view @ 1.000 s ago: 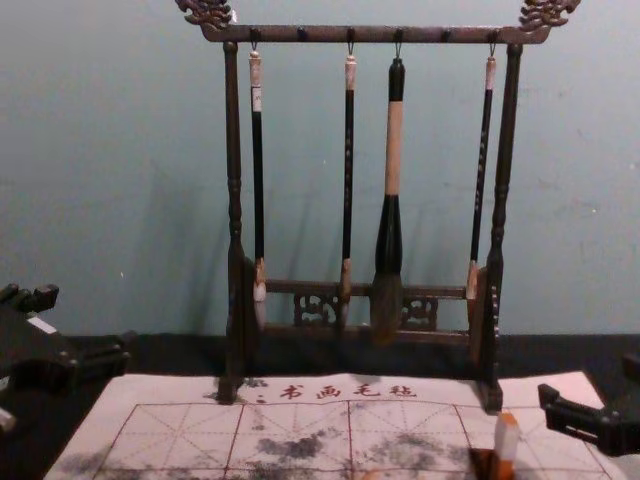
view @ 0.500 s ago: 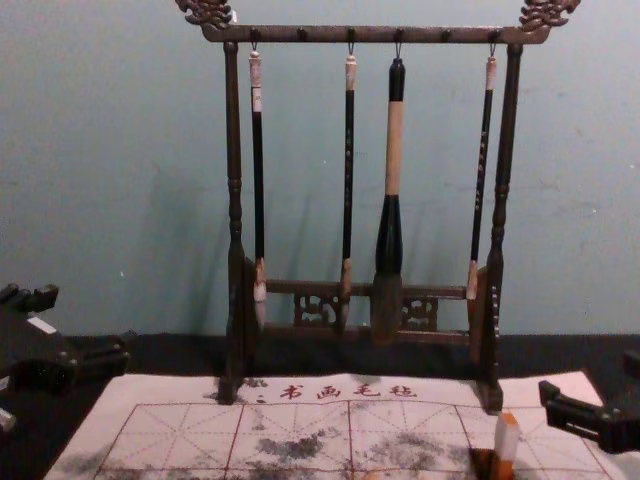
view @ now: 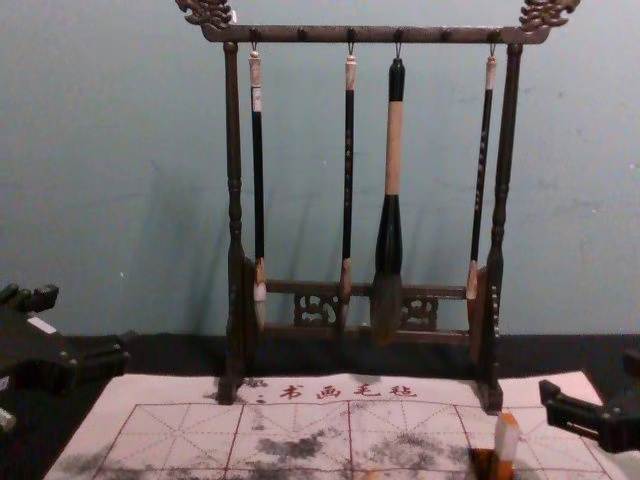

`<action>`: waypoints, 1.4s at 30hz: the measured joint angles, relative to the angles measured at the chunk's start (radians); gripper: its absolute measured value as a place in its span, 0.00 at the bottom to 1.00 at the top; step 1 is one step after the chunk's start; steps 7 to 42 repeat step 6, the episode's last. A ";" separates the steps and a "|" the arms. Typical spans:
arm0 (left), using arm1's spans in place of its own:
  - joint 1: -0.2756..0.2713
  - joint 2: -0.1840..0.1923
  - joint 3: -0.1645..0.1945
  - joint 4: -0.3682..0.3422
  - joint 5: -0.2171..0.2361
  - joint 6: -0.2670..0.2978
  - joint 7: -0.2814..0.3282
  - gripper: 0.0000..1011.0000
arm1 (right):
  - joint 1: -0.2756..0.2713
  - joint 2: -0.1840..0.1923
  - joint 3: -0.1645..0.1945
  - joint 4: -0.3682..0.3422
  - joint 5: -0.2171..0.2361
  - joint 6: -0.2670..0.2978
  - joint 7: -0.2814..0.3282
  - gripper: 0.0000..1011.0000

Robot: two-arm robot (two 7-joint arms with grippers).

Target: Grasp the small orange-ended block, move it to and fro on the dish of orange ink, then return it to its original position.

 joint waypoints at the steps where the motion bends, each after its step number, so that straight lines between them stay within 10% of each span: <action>1: 0.000 0.000 0.000 0.000 0.000 0.000 0.000 0.99 | 0.000 0.000 0.000 0.000 0.000 0.000 0.000 0.99; 42: 0.000 0.000 0.000 0.000 0.000 0.000 0.000 0.99 | 0.000 0.000 0.000 0.000 0.000 0.000 0.000 0.99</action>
